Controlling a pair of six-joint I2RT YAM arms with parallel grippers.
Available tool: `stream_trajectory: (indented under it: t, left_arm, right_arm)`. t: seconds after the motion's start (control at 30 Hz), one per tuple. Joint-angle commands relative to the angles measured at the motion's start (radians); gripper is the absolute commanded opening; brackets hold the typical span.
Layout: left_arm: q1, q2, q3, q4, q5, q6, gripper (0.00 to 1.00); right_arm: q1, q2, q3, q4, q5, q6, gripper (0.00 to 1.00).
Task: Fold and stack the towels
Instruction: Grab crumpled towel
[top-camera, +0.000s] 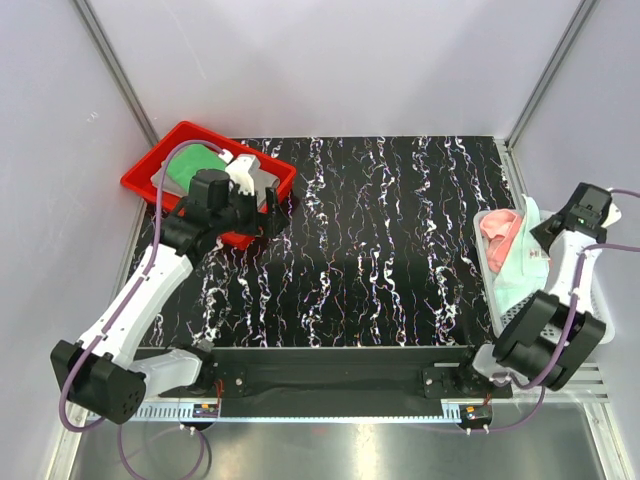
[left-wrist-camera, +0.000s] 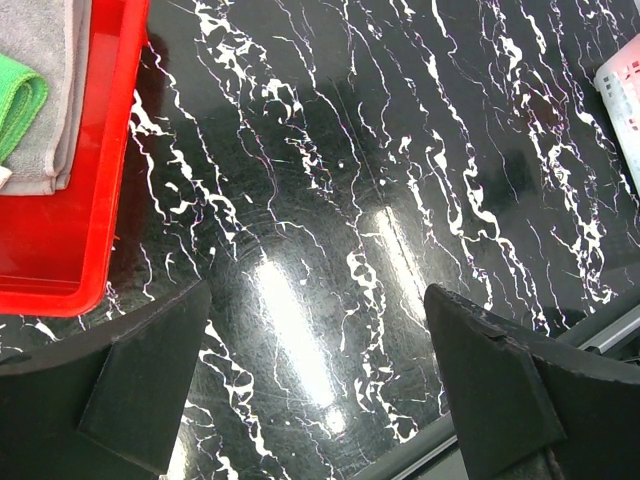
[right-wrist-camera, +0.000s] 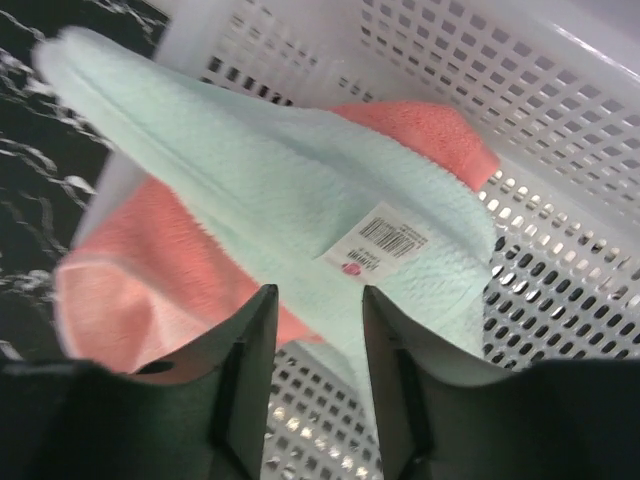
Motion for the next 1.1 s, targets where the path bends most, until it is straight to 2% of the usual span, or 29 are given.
stream_trajectory:
  t: [0.0,0.23,0.3,0.37,0.43,0.47,0.53,0.67,0.77,0.83,0.93,1.03,1.07]
  left_arm:
    - [-0.004,0.016,0.011,0.057,0.026,-0.008,0.94]
    - [-0.005,0.055,0.015,0.057,0.018,-0.011,0.94]
    - [-0.004,0.061,0.017,0.054,0.012,-0.009,0.94]
    - [-0.004,0.062,0.023,0.046,0.008,-0.009,0.94]
    - [-0.004,0.062,0.029,0.041,0.008,-0.009,0.93]
    - [-0.004,0.062,0.032,0.041,0.008,-0.011,0.93]
    - [-0.005,0.059,0.040,0.037,0.000,-0.011,0.93]
    - [-0.036,0.059,0.064,0.017,-0.103,0.009,0.93]
    - [-0.030,0.039,0.046,0.063,-0.142,-0.049,0.99]
    - [-0.004,0.024,0.043,0.083,-0.158,-0.119,0.99]
    - [0.105,0.025,0.073,0.078,-0.036,-0.182,0.99]
    - [0.137,0.016,0.113,0.060,0.000,-0.179,0.99]
    - [0.140,0.016,0.123,0.049,0.006,-0.173,0.99]
  right_arm:
    - [0.002,0.072,-0.041,0.105,0.014,-0.028,0.49]
    - [-0.001,0.236,-0.046,0.166,-0.007,-0.075,0.67]
    - [-0.001,0.259,-0.042,0.168,-0.001,-0.080,0.65]
    - [-0.001,0.274,-0.031,0.154,0.037,-0.083,0.32]
    - [0.001,0.254,-0.005,0.128,0.066,-0.083,0.04]
    - [-0.001,0.242,0.004,0.100,0.072,-0.082,0.00]
    - [0.001,0.196,0.064,0.021,0.088,-0.066,0.00]
    - [0.001,0.098,0.191,-0.093,0.070,-0.034,0.01]
    - [0.007,0.038,0.332,-0.179,0.007,-0.028,0.04]
    - [0.007,0.003,0.438,-0.213,-0.050,-0.019,0.04]
    - [0.015,-0.019,0.596,-0.248,-0.232,0.001,0.04]
    - [0.045,0.013,0.777,-0.257,-0.441,0.030,0.00]
    - [0.056,0.021,0.800,-0.224,-0.650,0.055,0.00]
